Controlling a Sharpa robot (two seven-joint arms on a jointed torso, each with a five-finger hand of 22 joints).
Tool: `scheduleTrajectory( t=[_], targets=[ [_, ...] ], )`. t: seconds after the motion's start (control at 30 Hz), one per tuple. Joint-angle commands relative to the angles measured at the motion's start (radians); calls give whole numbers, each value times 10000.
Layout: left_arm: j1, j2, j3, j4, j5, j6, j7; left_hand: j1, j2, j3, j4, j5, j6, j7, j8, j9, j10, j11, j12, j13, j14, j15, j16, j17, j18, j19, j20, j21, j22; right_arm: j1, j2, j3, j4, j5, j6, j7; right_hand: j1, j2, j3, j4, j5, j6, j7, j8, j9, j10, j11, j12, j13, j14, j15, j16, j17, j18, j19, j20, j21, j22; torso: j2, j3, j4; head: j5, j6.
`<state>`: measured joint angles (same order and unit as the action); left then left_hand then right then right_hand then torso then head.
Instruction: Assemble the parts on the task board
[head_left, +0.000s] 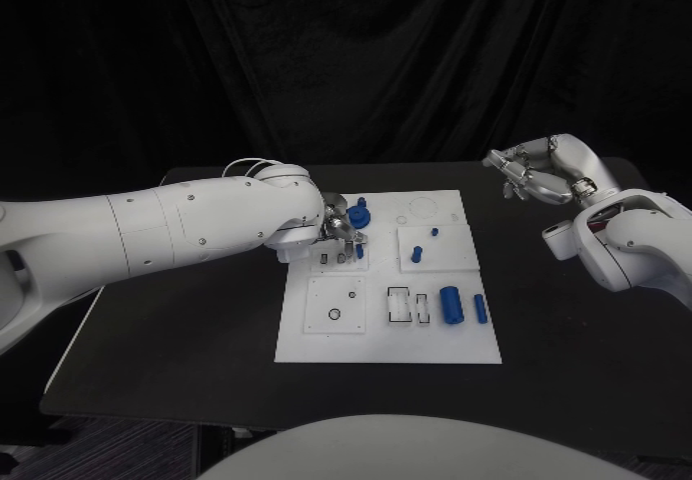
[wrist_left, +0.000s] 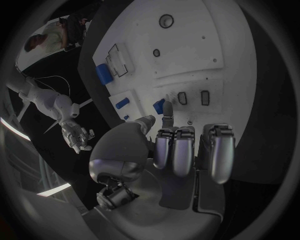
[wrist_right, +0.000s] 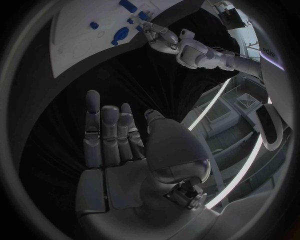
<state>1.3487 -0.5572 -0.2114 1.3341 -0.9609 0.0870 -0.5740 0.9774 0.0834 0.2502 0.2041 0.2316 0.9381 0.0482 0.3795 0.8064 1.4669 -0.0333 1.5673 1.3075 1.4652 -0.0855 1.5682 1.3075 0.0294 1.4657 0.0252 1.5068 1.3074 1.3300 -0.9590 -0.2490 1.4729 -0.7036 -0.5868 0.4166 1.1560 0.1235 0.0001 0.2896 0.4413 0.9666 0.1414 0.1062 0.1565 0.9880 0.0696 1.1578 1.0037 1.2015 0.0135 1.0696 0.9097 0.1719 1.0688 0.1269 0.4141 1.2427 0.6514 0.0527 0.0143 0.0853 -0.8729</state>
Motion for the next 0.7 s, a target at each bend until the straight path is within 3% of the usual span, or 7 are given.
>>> scheduleTrajectory(
  t=[0.03,0.5,0.7],
  targets=[
    [-29,28,9,-41,-57,92,138,-58,-15,24,-19,-55,52,-12,-49,-13,1039,60,35,2632,1055,55,26,2633,96,33,69,-63,1034,-28,6,9,-14,-67,131,-191,127,-2,18,-1,65,64,-15,47,-12,-53,10,-25,-16,87,-10,55,-9,101,70,-21,-52,-12,9,-2,3,-14,3],
    [-44,97,9,-138,-57,225,170,-46,-24,26,-48,-74,44,5,-154,-39,1039,74,35,2632,1055,65,26,2633,117,-22,80,-109,949,-35,23,9,-27,-72,234,-284,163,6,29,3,81,62,-15,45,-13,-75,9,-39,-48,89,-11,58,-12,101,79,-22,-62,-12,5,-7,7,-24,3],
    [-47,115,9,-171,-57,250,217,-204,-39,-92,57,-308,125,35,-346,-60,1039,103,35,2632,1055,92,26,2633,126,-46,110,-148,912,-36,34,9,-28,-72,286,-323,169,13,32,7,83,61,-14,44,-14,-68,10,-33,-44,100,-12,73,5,101,82,-23,-65,-12,11,-8,2,-12,3]
  ],
)
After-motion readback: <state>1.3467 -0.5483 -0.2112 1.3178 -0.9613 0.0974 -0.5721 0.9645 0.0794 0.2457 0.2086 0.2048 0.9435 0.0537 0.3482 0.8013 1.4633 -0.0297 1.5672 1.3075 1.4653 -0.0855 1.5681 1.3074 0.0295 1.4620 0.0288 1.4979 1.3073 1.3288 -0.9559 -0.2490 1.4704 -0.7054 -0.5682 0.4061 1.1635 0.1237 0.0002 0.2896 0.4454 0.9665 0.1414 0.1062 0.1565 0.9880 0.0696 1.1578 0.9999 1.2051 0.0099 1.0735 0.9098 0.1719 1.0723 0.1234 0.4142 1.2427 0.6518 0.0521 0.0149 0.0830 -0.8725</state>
